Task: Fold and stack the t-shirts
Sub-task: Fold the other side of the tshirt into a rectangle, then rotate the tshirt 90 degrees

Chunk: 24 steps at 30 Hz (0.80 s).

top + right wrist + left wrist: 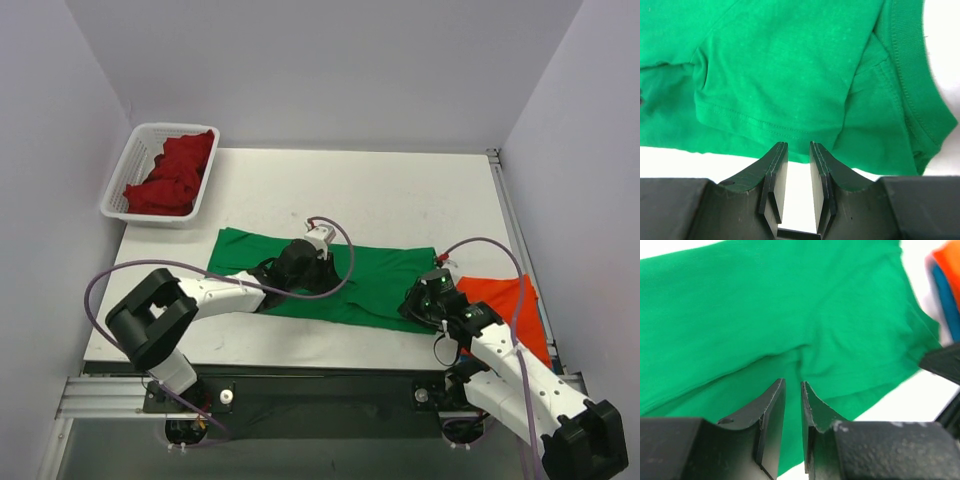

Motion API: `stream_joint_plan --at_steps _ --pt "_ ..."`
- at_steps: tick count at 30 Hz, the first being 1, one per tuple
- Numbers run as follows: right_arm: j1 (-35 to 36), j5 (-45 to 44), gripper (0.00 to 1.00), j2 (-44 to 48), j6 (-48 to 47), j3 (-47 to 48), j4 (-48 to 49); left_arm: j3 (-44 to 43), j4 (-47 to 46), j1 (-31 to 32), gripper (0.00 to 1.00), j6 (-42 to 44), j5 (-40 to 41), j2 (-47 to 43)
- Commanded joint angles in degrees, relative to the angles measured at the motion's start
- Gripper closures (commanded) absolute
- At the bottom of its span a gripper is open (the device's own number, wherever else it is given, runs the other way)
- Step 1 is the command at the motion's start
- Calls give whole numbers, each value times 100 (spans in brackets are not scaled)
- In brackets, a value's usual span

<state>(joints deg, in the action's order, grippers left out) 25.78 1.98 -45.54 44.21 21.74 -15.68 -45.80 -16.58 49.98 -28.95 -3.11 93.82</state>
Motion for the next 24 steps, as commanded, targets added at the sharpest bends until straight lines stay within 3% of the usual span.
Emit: stream_joint_plan --at_steps 1,6,15,19,24 --pt "50 -493 74 -42 184 278 -277 -192 741 -146 71 -427 803 -425" --pt "172 -628 76 -1060 387 876 3 -52 1648 -400 76 -1348 1304 -593" --pt "322 -645 76 -2081 1152 41 1225 353 2097 -709 76 -1421 1480 -558" --pt "25 -576 75 -2617 995 216 1348 396 2212 -621 80 -1482 1559 -233" --pt "-740 -60 75 -3766 458 1294 1349 511 2491 -305 80 -1982 1963 -285"
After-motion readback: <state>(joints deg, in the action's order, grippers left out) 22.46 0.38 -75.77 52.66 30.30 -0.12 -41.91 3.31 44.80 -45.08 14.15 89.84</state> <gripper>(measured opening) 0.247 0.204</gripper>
